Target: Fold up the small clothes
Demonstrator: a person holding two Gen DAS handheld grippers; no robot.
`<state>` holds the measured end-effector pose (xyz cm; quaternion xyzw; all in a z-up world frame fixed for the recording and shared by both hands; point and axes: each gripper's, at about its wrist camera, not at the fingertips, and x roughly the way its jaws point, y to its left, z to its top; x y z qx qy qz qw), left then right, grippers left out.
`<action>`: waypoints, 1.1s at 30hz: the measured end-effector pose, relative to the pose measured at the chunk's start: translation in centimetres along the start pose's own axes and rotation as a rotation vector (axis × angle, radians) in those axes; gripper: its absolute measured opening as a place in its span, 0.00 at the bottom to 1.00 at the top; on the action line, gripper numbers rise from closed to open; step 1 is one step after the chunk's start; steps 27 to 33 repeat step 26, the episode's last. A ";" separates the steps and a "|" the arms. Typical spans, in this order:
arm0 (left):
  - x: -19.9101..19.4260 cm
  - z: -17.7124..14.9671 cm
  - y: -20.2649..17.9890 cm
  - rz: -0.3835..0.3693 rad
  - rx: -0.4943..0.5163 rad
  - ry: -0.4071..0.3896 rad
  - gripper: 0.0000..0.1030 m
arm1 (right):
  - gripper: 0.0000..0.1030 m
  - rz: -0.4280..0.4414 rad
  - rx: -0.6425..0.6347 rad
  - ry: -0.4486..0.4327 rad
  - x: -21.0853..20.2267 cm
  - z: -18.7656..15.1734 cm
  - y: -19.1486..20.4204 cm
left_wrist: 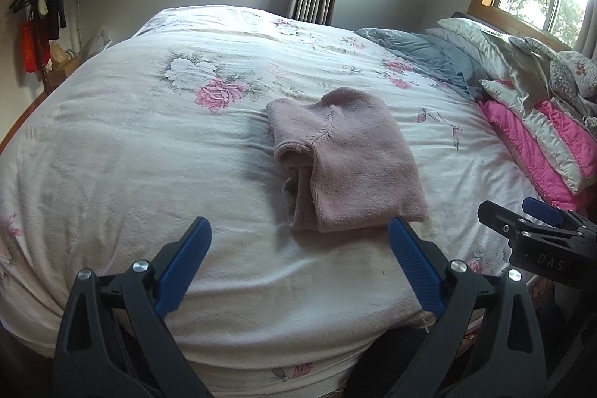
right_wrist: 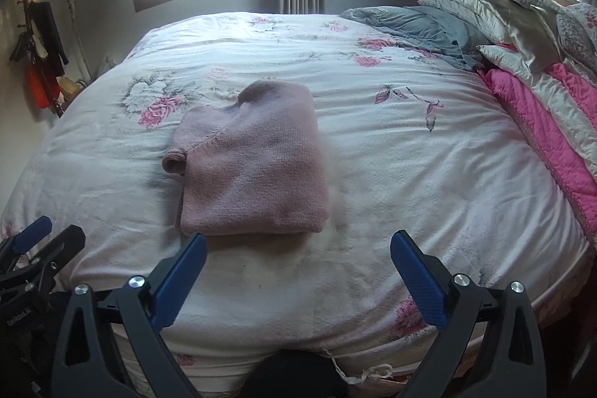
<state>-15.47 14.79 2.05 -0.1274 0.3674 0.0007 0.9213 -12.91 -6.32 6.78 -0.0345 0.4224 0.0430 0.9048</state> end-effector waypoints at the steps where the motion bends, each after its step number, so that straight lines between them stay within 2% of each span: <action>1: 0.0 0.0 0.0 0.003 0.001 -0.003 0.92 | 0.96 0.009 0.005 0.001 0.1 0.0 -0.2; 15: 1.4 0.2 -0.3 0.015 0.009 0.018 0.92 | 0.96 0.000 -0.003 -0.009 1.2 -0.1 -0.7; 23: 2.0 0.0 -0.3 0.014 0.004 0.029 0.92 | 0.96 0.012 0.034 0.031 2.1 -0.1 -1.4; 33: 2.1 0.0 -0.3 0.015 0.004 0.030 0.92 | 0.96 0.006 0.039 0.037 2.2 -0.2 -1.5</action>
